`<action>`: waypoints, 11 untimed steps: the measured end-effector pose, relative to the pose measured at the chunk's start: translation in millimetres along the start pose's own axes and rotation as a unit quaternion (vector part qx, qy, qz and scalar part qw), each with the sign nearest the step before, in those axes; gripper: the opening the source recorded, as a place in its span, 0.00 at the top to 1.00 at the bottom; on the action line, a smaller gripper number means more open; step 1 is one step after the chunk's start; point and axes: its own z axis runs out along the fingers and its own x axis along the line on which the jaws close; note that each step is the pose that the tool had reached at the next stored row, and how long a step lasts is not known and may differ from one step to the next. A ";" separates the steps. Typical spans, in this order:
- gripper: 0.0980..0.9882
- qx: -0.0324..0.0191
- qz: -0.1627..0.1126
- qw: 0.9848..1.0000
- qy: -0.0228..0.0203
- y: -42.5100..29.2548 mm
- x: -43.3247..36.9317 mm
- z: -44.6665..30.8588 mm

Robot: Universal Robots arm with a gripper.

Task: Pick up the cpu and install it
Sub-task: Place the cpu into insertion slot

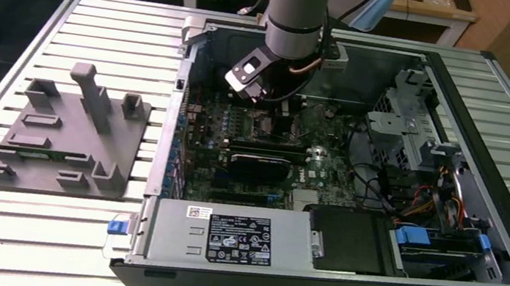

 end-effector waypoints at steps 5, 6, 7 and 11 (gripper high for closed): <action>0.52 0.000 0.001 1.000 0.000 0.0 0.0 -0.2; 0.52 0.000 0.002 1.000 0.000 0.0 0.0 -0.3; 0.52 0.000 0.002 1.000 0.000 0.0 0.0 -0.3; 0.52 0.000 0.011 1.000 -0.001 0.0 0.0 -0.4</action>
